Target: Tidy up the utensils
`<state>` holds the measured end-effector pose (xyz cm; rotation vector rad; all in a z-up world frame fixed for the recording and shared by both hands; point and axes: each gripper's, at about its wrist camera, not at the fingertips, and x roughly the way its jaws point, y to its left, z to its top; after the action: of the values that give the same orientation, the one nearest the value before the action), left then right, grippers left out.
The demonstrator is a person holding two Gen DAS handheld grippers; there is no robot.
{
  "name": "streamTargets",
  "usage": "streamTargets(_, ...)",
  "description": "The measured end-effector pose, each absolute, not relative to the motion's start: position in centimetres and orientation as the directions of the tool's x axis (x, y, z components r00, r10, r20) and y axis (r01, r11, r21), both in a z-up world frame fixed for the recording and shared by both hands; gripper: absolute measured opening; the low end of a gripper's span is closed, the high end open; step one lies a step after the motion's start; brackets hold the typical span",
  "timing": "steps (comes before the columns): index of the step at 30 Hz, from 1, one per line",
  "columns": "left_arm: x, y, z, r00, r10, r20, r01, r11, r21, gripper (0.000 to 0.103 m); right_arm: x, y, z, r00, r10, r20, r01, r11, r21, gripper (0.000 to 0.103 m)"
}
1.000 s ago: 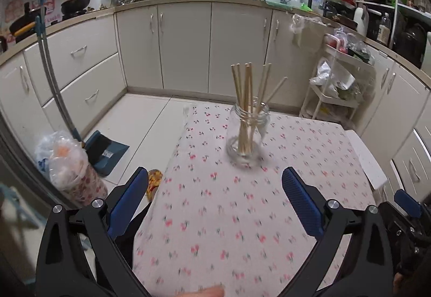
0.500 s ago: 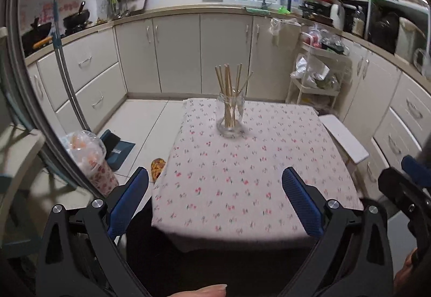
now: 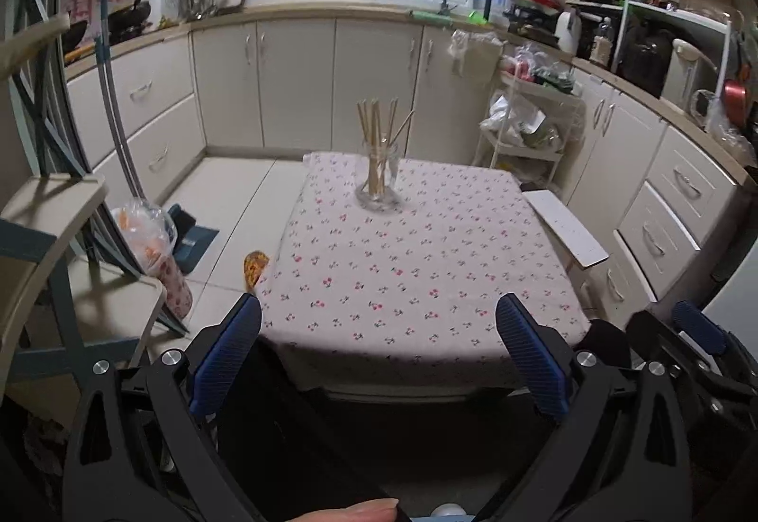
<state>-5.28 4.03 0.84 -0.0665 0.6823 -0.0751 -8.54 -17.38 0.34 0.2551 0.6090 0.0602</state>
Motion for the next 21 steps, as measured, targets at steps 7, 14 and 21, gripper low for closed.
streamTargets(7, -6.1, 4.0, 0.7, 0.755, -0.110, -0.646, 0.075, 0.994, -0.082, 0.095, -9.9, -17.5, 0.5, 0.819, 0.121, -0.561, 0.042, 0.962, 0.269, 0.096)
streamTargets(14, -7.3, 3.8, 1.3, 0.779, -0.044, -0.626, 0.047, 0.999, -0.012, 0.095, -11.4, -16.3, 0.9, 0.829, 0.121, -0.545, 0.019, 0.970, 0.243, 0.096)
streamTargets(21, -7.8, 3.5, 1.8, 0.786, -0.043, -0.617, 0.048, 0.999, -0.009, 0.095, -12.1, -16.5, 1.4, 0.841, 0.100, -0.532, 0.035, 0.971, 0.238, 0.096)
